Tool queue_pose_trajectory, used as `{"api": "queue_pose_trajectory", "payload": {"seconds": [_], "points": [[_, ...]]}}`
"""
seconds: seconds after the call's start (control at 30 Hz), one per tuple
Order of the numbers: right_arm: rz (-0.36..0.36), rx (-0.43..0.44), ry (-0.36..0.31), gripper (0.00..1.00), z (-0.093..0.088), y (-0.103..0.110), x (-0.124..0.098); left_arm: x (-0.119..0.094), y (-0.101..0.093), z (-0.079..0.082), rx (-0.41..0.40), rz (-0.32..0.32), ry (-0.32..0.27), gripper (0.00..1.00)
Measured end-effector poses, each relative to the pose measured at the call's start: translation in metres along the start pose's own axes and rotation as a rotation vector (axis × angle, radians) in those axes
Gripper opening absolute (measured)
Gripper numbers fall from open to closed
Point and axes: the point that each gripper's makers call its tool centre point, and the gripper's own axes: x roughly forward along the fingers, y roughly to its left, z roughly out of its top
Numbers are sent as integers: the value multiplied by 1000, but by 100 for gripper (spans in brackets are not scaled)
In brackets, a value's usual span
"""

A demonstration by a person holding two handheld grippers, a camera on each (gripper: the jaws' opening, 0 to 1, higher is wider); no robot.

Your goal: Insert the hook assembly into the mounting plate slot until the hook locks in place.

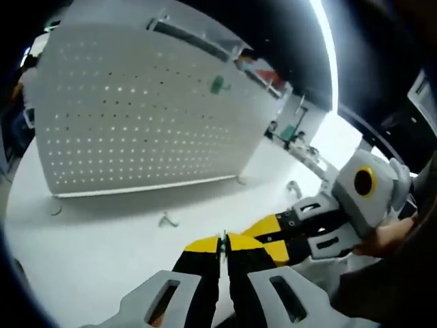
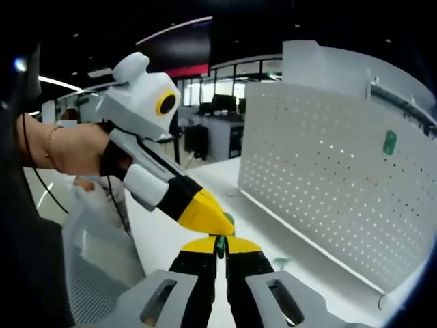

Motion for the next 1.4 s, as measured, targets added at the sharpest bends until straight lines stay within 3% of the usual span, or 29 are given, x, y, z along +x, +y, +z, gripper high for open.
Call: {"api": "queue_pose_trajectory", "payload": {"seconds": [0.4,1.2,1.3,1.4], "points": [[-36,-26,-25,2,8,-4,-1,-1,0,6,-86,-5,-24,2],[-24,-85,-32,1,10,0,-2,-3,0,4,-91,12,-16,3],[-9,-55,-26,0,8,1,-2,-3,0,2,-79,9,-6,3],[8,13,-19,0,6,1,-1,-3,0,1,-13,8,-10,3]]}}
